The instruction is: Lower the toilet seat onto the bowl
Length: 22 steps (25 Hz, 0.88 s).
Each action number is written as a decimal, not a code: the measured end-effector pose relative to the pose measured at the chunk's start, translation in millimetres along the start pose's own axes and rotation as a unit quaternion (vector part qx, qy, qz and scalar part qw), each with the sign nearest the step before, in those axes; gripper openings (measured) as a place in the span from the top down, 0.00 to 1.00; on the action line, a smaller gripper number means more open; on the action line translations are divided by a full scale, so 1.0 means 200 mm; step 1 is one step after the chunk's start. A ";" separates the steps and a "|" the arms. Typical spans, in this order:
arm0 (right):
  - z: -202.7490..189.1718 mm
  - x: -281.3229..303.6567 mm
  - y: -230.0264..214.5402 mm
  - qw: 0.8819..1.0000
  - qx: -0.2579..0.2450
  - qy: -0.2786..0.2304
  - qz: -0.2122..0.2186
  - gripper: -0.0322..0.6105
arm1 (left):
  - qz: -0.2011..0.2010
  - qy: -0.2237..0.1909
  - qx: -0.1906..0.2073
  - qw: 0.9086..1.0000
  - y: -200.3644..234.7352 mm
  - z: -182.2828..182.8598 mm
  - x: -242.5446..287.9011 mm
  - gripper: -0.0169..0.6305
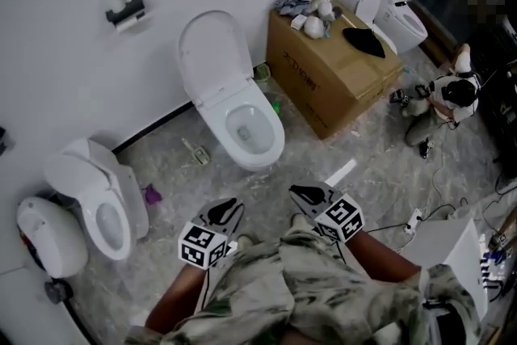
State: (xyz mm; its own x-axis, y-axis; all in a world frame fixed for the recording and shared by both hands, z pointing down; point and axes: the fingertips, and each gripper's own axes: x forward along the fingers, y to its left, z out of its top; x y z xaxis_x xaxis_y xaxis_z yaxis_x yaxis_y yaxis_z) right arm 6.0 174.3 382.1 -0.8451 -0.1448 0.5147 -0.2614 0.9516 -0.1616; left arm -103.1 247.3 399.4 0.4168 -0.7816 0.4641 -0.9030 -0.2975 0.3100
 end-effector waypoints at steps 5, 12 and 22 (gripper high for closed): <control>0.08 -0.15 -0.14 0.998 -0.040 0.002 0.051 0.91 | 0.044 -0.021 -0.025 0.998 -0.15 0.14 0.10 0.91; 0.01 -0.41 -0.41 0.994 -0.062 -0.001 0.092 0.92 | 0.059 -0.025 -0.024 0.998 -0.47 0.30 0.45 0.94; -0.16 -0.67 -0.64 0.987 -0.077 -0.005 0.144 0.92 | 0.115 -0.023 -0.045 0.992 -0.77 0.28 0.71 0.94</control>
State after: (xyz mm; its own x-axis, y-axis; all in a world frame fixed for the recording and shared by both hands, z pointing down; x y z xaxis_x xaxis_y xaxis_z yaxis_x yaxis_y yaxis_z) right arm 167.7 81.1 359.9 -0.8788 0.1356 0.4575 0.0631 0.9834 -0.1704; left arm 89.7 152.2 370.1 0.1936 -0.8484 0.4927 -0.9599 -0.0600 0.2737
